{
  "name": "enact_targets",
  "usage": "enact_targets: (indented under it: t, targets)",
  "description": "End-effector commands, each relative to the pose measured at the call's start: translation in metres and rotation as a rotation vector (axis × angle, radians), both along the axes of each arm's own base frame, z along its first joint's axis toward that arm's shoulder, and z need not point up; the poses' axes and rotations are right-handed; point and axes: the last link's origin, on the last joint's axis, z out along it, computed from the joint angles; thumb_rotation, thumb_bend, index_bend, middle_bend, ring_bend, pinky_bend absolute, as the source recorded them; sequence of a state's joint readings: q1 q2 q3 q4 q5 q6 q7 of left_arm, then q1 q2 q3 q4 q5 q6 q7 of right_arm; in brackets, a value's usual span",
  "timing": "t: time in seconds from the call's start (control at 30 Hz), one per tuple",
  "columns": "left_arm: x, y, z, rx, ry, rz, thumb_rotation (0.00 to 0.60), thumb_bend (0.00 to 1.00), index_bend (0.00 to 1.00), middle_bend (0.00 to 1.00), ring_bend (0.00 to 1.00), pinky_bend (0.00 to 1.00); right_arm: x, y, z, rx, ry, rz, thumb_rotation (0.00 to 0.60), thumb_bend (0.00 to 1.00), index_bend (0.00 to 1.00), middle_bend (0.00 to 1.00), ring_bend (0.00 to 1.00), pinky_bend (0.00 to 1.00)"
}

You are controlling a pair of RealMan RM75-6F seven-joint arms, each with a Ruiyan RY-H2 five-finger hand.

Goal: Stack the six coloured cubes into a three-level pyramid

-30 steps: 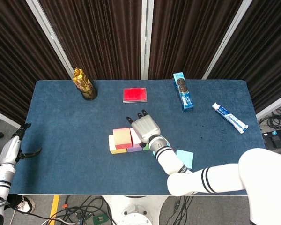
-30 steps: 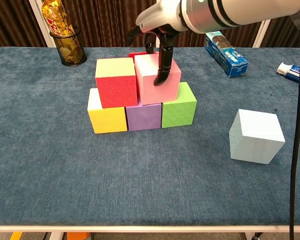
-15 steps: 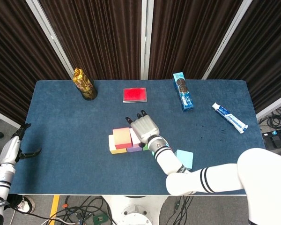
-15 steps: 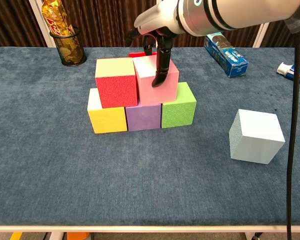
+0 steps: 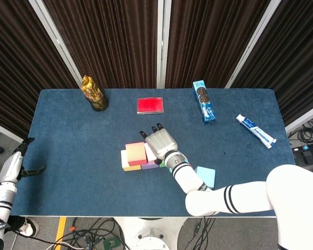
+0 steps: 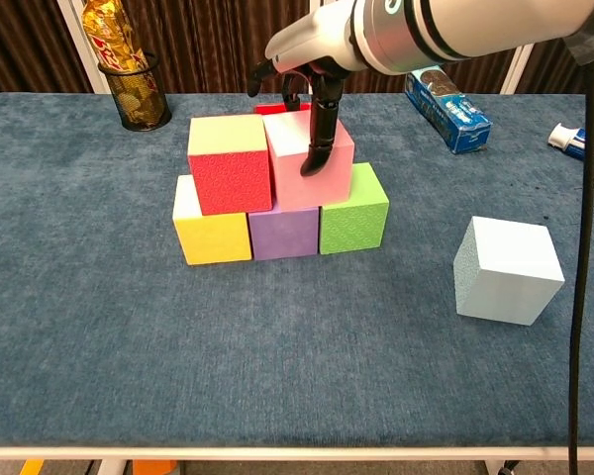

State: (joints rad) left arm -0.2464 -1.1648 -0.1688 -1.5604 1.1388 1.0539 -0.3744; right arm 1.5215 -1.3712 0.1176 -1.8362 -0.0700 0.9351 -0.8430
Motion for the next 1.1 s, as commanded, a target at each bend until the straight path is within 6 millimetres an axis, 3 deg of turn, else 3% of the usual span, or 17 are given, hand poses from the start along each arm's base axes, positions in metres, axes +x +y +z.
enact_targets:
  t: [0.03, 0.33, 0.7, 1.1]
  targets:
    - [0.000, 0.000, 0.000, 0.001, -0.001, -0.001, 0.600, 0.24, 0.07, 0.02, 0.00, 0.00, 0.000, 0.000, 0.001, 0.008, -0.001, -0.002, 0.600, 0.00, 0.00, 0.15, 0.00, 0.00]
    - [0.000, -0.001, 0.001, 0.000, -0.003, 0.003, 0.600, 0.24, 0.07, 0.02, 0.00, 0.00, -0.001, 0.000, 0.002, 0.026, -0.006, -0.008, 0.600, 0.00, 0.00, 0.04, 0.00, 0.00]
    - [0.002, 0.000, 0.002, 0.010, -0.007, 0.000, 0.600, 0.24, 0.07, 0.02, 0.00, 0.00, 0.019, -0.001, 0.022, 0.035, -0.162, -0.022, 0.600, 0.00, 0.00, 0.04, 0.00, 0.00]
    - [-0.001, -0.002, 0.004, 0.017, -0.011, 0.010, 0.600, 0.24, 0.07, 0.02, 0.00, 0.00, 0.028, 0.001, -0.005, 0.066, -0.195, -0.008, 0.600, 0.00, 0.00, 0.21, 0.00, 0.00]
